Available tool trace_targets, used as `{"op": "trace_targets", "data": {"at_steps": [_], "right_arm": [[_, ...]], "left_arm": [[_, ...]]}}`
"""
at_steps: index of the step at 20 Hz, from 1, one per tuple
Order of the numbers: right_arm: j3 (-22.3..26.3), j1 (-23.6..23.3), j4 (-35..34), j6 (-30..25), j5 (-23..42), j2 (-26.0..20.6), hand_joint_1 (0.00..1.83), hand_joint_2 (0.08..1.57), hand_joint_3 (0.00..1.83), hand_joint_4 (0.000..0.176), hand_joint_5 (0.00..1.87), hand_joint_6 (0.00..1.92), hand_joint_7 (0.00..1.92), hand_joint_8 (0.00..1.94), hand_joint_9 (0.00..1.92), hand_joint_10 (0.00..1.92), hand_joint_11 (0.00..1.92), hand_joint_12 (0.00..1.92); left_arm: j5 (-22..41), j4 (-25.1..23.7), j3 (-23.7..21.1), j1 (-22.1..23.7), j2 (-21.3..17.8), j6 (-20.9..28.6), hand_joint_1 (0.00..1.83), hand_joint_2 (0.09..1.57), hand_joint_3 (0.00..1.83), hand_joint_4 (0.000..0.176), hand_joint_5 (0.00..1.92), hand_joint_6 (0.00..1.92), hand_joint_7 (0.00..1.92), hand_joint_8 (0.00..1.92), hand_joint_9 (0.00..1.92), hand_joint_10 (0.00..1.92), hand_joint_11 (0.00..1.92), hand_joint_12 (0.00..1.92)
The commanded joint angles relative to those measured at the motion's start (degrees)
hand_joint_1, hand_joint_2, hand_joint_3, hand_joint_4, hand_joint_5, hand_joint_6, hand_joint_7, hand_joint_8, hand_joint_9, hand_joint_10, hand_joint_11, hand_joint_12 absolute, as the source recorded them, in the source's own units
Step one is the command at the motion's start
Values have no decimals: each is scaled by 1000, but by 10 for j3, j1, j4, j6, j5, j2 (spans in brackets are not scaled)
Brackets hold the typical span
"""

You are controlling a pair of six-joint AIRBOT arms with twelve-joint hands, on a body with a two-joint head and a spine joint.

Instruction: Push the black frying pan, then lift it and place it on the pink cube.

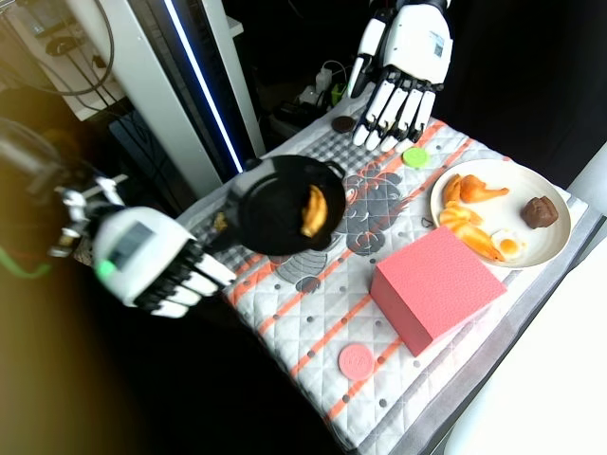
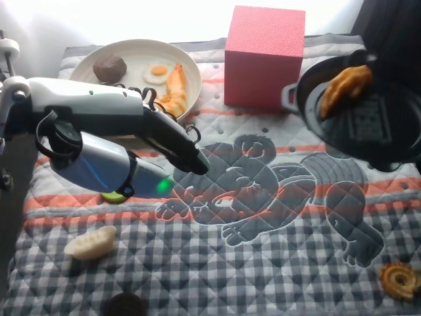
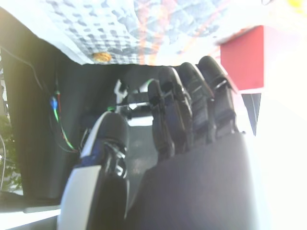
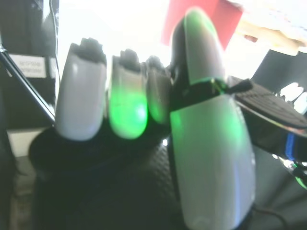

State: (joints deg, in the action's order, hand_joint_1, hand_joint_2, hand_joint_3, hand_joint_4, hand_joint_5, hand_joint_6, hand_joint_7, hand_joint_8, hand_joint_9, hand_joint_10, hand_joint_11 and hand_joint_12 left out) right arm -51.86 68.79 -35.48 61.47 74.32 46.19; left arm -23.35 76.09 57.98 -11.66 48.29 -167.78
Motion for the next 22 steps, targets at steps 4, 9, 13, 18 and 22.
{"op": "trace_targets", "data": {"at_steps": [4, 9, 13, 18, 22], "right_arm": [[-26, -54, 29, -4, 11, -7, 1313, 1329, 0, 0, 1178, 1921, 1462, 1941, 1611, 1921, 1642, 1921], [-77, -132, 43, -4, -68, 21, 1420, 1273, 0, 0, 1212, 1921, 1392, 1941, 1541, 1921, 1591, 1921], [-120, -197, 55, 9, -138, 51, 1459, 1257, 0, 0, 1331, 1921, 1494, 1941, 1603, 1921, 1651, 1921], [-173, -271, 58, 38, -214, 95, 1355, 1304, 0, 0, 1264, 1921, 1488, 1941, 1614, 1921, 1656, 1921], [-215, -313, 60, 51, -264, 129, 1404, 1314, 0, 0, 1307, 1921, 1488, 1941, 1584, 1921, 1621, 1921]], "left_arm": [[2, 30, -1, 5, -6, 3, 360, 1387, 0, 18, 512, 70, 544, 4, 189, 752, 0, 958], [2, 30, -1, 4, -5, 3, 396, 1386, 0, 4, 550, 52, 545, 4, 144, 787, 0, 1022], [0, 30, -1, 3, -5, 3, 438, 1375, 0, 5, 568, 37, 547, 6, 156, 810, 0, 1288], [-6, 30, -1, 4, -5, 3, 510, 1357, 0, 3, 587, 20, 575, 12, 123, 1003, 0, 1385], [-12, 28, 0, 8, -2, 3, 531, 1354, 0, 3, 595, 10, 595, 14, 184, 936, 0, 1404]]}}
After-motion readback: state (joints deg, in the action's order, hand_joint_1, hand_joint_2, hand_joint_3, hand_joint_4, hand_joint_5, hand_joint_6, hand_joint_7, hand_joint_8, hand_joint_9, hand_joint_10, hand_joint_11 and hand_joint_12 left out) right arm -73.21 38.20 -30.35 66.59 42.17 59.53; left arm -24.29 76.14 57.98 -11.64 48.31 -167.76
